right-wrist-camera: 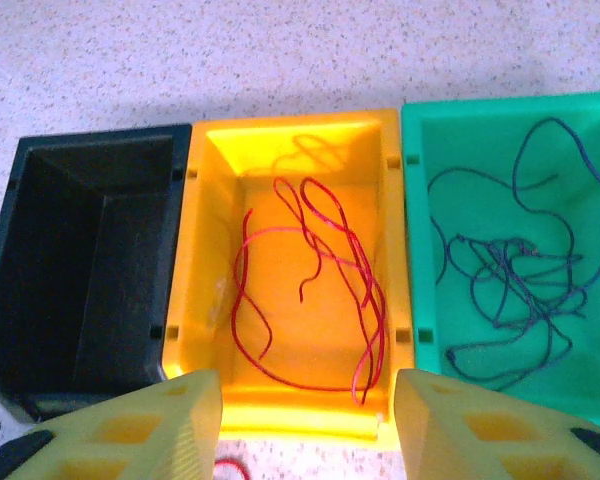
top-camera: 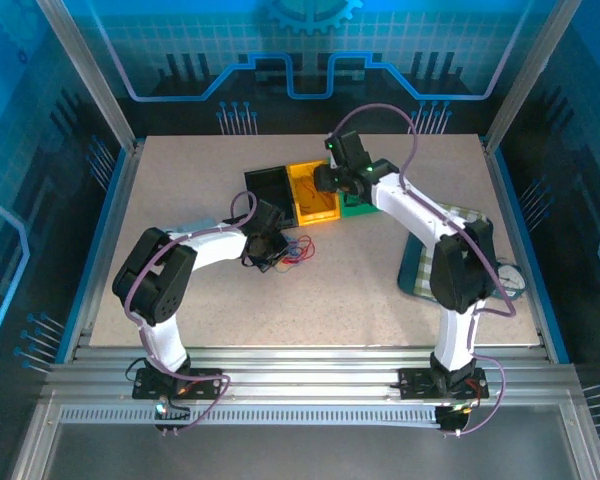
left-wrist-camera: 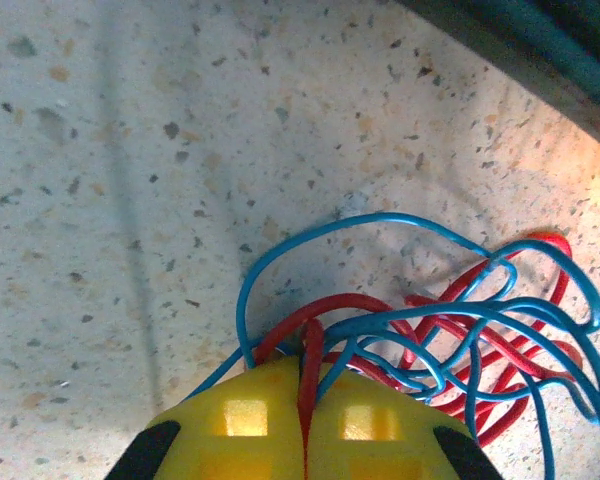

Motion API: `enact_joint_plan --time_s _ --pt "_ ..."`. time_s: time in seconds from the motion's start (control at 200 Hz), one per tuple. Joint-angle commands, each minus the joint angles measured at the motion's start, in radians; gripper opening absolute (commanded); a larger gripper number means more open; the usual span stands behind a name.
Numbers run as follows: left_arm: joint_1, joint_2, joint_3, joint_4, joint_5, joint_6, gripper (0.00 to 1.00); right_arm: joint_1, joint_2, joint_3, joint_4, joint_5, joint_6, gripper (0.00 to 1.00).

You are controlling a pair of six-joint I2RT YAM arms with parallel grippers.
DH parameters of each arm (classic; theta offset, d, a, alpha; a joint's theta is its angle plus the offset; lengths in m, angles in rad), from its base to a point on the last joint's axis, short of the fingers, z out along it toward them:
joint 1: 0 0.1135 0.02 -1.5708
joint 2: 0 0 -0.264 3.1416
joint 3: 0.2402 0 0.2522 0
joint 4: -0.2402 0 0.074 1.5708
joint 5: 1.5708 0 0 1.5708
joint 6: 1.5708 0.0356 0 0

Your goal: Untangle the cables

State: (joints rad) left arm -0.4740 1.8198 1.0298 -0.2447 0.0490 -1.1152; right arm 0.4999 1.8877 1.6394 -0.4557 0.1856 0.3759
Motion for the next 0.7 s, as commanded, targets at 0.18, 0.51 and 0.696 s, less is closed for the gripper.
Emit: enact_joint_plan --time_s 0.18,0.51,0.696 --pt "-0.012 0.027 -0.027 0.023 0.023 0.043 0.0 0.052 -0.11 -0.292 0.106 -0.217 -0.003 0.47" --pt "-0.018 0.004 -0.023 0.033 0.096 0.129 0.0 0.083 -0.016 -0.385 0.097 -0.241 0.064 0.45" --pt "-0.02 -0.036 -0.039 0.041 0.112 0.157 0.0 0.084 0.023 -0.379 0.098 -0.239 0.047 0.45"
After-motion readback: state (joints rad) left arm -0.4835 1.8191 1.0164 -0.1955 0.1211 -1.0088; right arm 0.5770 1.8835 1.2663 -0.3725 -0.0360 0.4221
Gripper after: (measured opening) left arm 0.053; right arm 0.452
